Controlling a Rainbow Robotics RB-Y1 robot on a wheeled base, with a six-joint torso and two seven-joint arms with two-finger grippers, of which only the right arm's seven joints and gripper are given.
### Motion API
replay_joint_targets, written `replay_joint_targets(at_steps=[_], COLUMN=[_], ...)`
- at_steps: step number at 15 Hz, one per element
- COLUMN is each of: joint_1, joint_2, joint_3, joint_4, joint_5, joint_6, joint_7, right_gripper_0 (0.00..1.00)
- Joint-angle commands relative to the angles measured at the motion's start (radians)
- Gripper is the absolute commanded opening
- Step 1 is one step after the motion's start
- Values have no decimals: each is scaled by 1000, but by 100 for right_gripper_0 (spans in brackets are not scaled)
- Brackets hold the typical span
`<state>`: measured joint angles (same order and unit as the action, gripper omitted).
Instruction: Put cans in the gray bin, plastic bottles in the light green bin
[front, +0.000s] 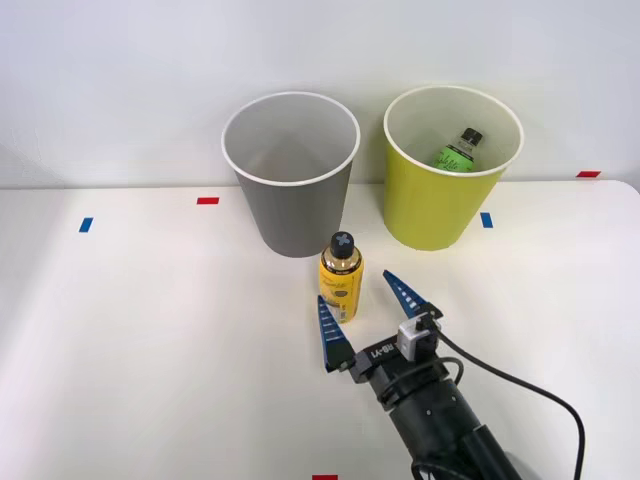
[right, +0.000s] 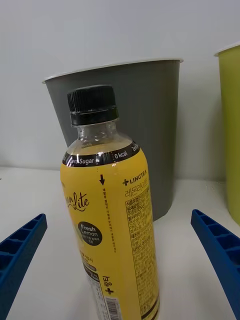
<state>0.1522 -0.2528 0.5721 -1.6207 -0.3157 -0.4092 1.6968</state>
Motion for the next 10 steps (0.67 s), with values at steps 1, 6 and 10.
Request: replay_joint_targets(at_steps=[1, 6, 10], joint_1=[-79, -140, -151], joint_2=[38, 38, 38], joint_3=[-9, -14, -14], joint_4=[97, 101, 101], joint_5=[-10, -20, -22], joint_6=[-25, 10, 13], joint_7=[-2, -3, 3], right_gripper_0=[100, 100, 100])
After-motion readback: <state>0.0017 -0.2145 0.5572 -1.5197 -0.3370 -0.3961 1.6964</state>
